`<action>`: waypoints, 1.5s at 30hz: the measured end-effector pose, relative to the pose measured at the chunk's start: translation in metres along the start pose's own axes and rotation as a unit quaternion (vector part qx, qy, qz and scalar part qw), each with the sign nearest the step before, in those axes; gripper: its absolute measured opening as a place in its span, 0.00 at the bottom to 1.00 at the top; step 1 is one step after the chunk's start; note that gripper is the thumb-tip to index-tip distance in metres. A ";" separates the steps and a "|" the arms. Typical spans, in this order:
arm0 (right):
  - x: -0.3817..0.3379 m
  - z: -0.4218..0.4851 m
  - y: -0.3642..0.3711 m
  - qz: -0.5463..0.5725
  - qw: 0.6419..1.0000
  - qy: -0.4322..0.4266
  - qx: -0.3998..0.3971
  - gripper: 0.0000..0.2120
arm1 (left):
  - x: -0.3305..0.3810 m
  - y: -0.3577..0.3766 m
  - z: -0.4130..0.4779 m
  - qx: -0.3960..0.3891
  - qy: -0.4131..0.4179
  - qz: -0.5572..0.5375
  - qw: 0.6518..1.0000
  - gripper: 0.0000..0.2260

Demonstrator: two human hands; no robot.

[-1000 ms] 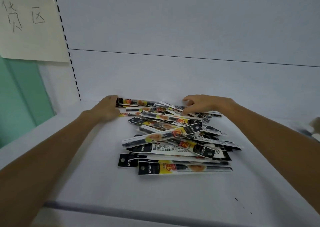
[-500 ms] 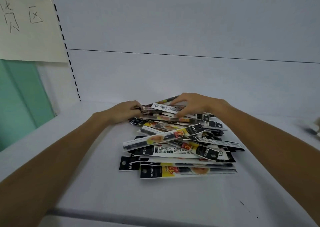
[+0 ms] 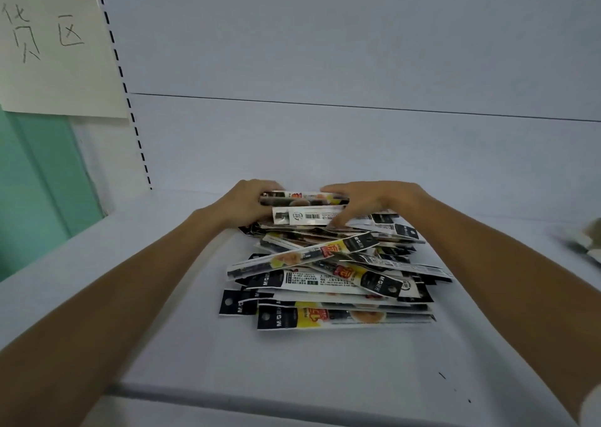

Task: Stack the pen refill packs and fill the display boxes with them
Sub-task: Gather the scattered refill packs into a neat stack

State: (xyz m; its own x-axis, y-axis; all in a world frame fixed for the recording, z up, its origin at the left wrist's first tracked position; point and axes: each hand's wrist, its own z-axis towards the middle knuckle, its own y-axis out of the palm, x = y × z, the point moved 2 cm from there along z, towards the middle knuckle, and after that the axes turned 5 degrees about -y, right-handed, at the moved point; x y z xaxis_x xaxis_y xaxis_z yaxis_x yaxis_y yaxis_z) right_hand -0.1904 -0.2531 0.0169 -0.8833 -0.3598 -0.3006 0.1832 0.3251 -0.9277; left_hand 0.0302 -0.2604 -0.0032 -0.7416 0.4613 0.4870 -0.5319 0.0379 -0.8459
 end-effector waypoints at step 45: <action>-0.062 -0.085 0.011 -0.017 0.997 -0.033 0.066 0.40 | 0.046 -0.009 -0.081 0.111 -0.265 -0.332 0.898 0.24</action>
State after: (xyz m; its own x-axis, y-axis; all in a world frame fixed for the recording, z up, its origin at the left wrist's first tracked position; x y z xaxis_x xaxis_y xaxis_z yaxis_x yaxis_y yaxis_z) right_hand -0.1702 -0.1527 0.0445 -0.8603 -0.4276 -0.2776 0.2122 0.1948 -0.9576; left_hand 0.0338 -0.1680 0.0099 -0.2897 -0.0871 0.9532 -0.9538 -0.0570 -0.2950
